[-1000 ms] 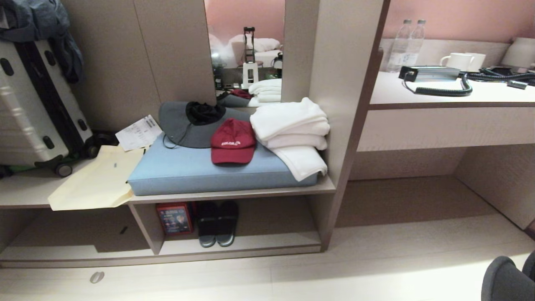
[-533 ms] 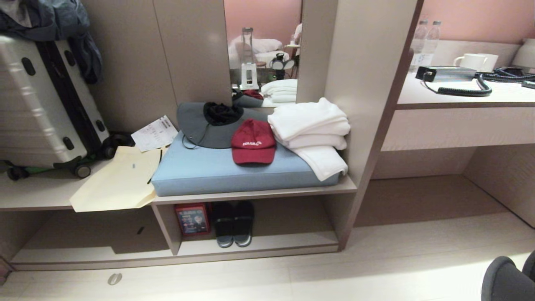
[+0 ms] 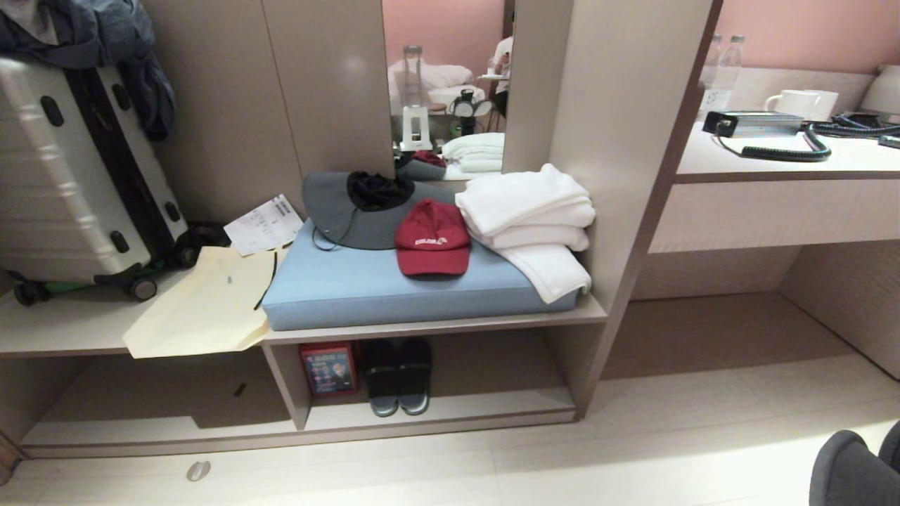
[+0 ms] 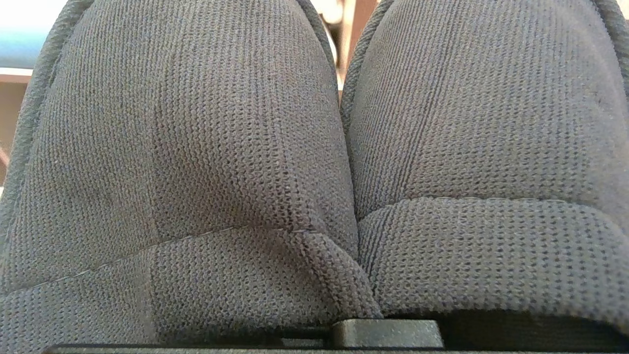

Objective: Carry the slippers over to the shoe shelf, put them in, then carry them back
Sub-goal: Place the slippers into the shoe cabinet

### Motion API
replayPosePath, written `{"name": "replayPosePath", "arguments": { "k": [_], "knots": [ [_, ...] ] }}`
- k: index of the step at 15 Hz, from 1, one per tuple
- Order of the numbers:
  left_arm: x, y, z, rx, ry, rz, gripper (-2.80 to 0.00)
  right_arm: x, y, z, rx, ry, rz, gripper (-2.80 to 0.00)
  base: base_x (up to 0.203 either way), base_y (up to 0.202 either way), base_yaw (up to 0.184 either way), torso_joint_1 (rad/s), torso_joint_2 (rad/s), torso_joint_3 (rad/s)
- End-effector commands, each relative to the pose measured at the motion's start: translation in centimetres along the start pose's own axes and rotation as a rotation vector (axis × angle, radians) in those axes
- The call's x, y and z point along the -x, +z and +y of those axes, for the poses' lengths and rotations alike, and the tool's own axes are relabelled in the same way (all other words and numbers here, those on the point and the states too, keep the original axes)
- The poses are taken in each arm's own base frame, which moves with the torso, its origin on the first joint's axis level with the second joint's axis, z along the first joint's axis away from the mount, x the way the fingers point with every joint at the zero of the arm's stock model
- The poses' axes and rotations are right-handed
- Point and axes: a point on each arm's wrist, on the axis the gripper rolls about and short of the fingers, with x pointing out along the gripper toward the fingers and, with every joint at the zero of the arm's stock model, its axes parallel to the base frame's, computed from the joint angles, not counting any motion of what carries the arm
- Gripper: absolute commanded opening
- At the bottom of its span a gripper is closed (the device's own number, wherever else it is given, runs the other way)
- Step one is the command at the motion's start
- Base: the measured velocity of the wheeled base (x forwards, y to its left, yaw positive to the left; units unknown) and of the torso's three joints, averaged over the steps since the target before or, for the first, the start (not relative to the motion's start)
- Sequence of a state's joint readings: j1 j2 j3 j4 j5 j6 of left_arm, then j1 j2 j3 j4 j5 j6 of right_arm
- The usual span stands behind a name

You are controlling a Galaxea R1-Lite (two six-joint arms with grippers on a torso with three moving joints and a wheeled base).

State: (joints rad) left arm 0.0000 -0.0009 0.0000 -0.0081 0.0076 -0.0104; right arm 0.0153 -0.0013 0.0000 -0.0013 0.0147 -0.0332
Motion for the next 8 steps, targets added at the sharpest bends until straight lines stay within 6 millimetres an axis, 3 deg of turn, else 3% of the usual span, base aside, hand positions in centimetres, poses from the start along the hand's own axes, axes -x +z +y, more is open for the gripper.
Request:
{"name": "replayPosePath", "arguments": {
  "k": [1, 3, 6, 8],
  "knots": [
    [-0.01, 0.00, 0.00, -0.001, 0.002, 0.001, -2.80, -0.01, 0.01, 0.00, 0.001, 0.002, 0.001, -2.80, 0.000, 0.000, 0.000, 0.000, 0.00, 0.000],
    [-0.01, 0.01, 0.00, 0.003, 0.000, 0.000, -2.80, -0.01, 0.01, 0.00, 0.001, 0.002, 0.001, -2.80, -0.043, 0.000, 0.004, 0.006, 0.00, 0.001],
    [-0.01, 0.01, 0.00, -0.003, 0.000, 0.000, -2.80, -0.01, 0.01, 0.00, -0.001, 0.002, 0.001, -2.80, -0.190, 0.000, -0.001, 0.002, 0.00, 0.002],
    [-0.01, 0.00, 0.00, 0.001, 0.000, 0.001, -2.80, -0.01, 0.01, 0.00, 0.001, 0.002, 0.001, -2.80, -0.099, 0.000, -0.002, -0.004, 0.00, 0.002]
  ]
}}
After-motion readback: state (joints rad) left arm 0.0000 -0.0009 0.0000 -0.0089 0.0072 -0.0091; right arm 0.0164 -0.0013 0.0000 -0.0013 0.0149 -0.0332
